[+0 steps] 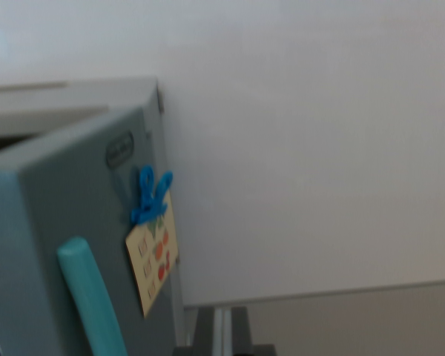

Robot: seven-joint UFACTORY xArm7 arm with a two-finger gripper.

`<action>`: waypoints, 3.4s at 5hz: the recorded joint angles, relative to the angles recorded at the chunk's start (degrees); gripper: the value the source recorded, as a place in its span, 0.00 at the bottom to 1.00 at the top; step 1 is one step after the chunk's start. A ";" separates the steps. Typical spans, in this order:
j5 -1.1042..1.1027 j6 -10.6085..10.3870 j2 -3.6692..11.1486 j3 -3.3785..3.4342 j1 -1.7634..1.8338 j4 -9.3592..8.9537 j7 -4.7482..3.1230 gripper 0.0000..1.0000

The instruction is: Close fridge door

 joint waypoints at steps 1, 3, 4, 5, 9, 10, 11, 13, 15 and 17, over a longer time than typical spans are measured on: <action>0.00 0.00 0.00 0.00 0.00 0.00 0.00 1.00; 0.00 0.00 2.92 0.09 0.00 0.00 0.00 1.00; 0.00 0.00 6.47 0.42 0.00 0.02 0.00 1.00; 0.00 0.00 6.47 0.42 0.00 0.02 0.00 1.00; 0.00 0.00 12.79 1.17 0.00 0.96 0.00 1.00; 0.00 0.00 16.18 1.22 0.00 2.82 0.00 1.00; 0.00 0.00 16.18 1.22 0.00 2.82 0.00 1.00; 0.00 0.00 20.65 1.53 0.20 5.84 0.00 1.00; 0.10 0.00 23.25 2.82 0.25 7.65 0.00 1.00; 0.59 0.00 24.73 3.94 0.33 7.85 0.00 1.00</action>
